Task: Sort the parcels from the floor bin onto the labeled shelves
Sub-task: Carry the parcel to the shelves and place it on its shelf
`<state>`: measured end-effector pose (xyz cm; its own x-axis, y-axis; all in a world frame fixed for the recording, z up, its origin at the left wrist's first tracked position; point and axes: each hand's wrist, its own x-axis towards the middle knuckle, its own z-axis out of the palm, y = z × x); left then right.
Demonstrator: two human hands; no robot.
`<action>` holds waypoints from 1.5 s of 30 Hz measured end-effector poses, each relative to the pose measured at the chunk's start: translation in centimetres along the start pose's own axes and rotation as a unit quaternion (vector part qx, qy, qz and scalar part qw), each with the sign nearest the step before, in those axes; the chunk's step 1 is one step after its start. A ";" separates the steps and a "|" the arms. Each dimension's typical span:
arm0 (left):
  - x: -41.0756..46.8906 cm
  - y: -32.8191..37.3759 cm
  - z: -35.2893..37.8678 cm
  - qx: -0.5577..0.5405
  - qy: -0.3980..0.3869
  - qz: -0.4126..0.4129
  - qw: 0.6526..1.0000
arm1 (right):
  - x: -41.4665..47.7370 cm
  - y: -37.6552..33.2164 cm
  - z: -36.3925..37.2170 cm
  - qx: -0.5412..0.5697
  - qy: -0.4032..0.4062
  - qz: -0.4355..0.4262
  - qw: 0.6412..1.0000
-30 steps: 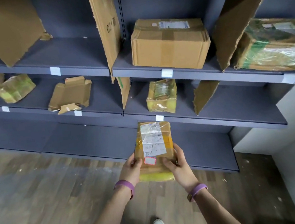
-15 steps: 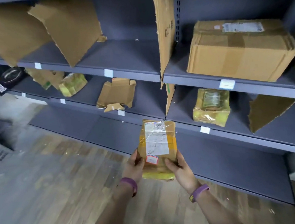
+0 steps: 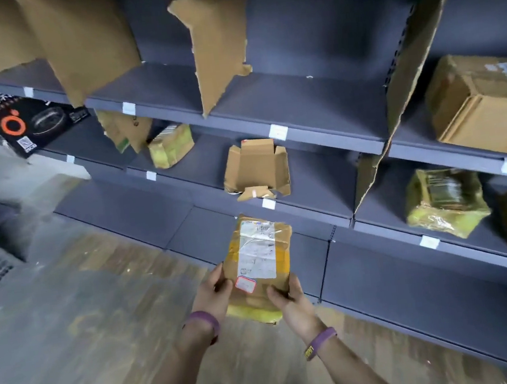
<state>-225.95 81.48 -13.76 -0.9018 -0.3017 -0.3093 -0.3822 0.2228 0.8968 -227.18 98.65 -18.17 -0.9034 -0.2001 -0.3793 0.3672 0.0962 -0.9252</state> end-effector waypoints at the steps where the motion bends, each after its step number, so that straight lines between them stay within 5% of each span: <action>1: 0.4 -0.1 -1.1 0.005 -0.002 0.000 1.000 | 0.1 -0.2 1.2 0.000 0.005 0.001 1.000; 15: 8.0 -2.1 -14.4 0.024 -0.001 -0.004 1.000 | 6.0 -4.0 15.2 -0.023 0.007 -0.035 0.999; 45: 36.8 -1.0 -48.7 0.019 0.049 -0.061 0.997 | 35.2 -17.8 51.2 -0.091 -0.196 -0.161 0.963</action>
<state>-248.98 25.00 -10.62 -0.8249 -0.4171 -0.3814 -0.4969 0.2137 0.8411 -254.12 39.95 -15.73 -0.7975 -0.5978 -0.0813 0.0043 0.1292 -0.9916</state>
